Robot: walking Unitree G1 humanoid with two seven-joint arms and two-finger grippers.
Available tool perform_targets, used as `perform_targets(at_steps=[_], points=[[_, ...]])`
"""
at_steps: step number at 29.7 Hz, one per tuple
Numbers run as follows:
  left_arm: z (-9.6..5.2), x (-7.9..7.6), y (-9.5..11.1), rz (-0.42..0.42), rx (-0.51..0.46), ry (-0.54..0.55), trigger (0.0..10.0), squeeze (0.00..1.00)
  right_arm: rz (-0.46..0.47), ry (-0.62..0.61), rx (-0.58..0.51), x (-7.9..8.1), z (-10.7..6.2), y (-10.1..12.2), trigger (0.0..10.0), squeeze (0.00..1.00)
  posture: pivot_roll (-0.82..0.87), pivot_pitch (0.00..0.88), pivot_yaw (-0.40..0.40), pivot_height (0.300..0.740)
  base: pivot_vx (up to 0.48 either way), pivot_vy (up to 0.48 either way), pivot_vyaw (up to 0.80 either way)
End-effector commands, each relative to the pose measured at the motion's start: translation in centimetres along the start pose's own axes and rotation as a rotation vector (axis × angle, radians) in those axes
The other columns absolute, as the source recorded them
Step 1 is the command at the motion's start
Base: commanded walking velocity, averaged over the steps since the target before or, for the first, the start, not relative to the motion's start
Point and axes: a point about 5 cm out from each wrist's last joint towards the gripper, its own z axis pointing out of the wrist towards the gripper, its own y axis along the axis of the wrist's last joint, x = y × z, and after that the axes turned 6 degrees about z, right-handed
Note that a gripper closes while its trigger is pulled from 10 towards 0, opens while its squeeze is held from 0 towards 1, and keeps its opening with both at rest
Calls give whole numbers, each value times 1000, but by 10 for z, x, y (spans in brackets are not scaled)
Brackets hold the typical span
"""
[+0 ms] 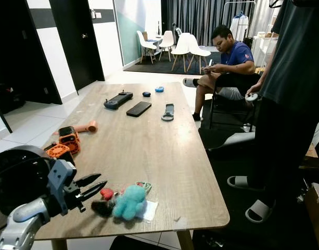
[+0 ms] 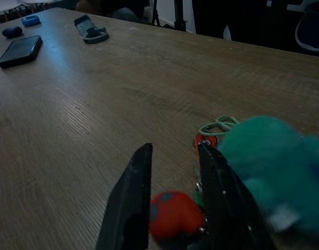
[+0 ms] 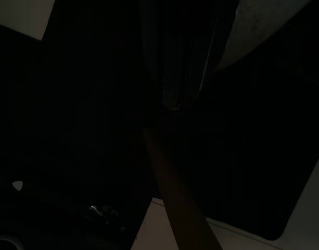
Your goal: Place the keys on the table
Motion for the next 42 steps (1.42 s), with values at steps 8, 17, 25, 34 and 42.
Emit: perform_targets(at_steps=[8,17,25,34,42], points=[[-12,1,0,42,17,-46,10000,0,10,0,8,1,-1,-2,10000,0,12,50,45,740,0,0,0],[-29,-42,-16,-150,71,-359,10000,0,11,-1,9,1,0,-2,10000,0,14,50,45,740,0,0,0],[-45,-55,-31,-203,173,-432,10000,0,10,4,11,2,0,-2,10000,0,16,50,43,740,0,0,0],[-64,-60,-48,-212,321,-481,10000,0,6,5,11,2,1,-1,10000,0,16,45,41,740,0,0,0],[-74,-71,-61,-234,396,-517,10000,0,5,5,13,1,0,-1,10000,0,14,38,42,740,0,0,0]])
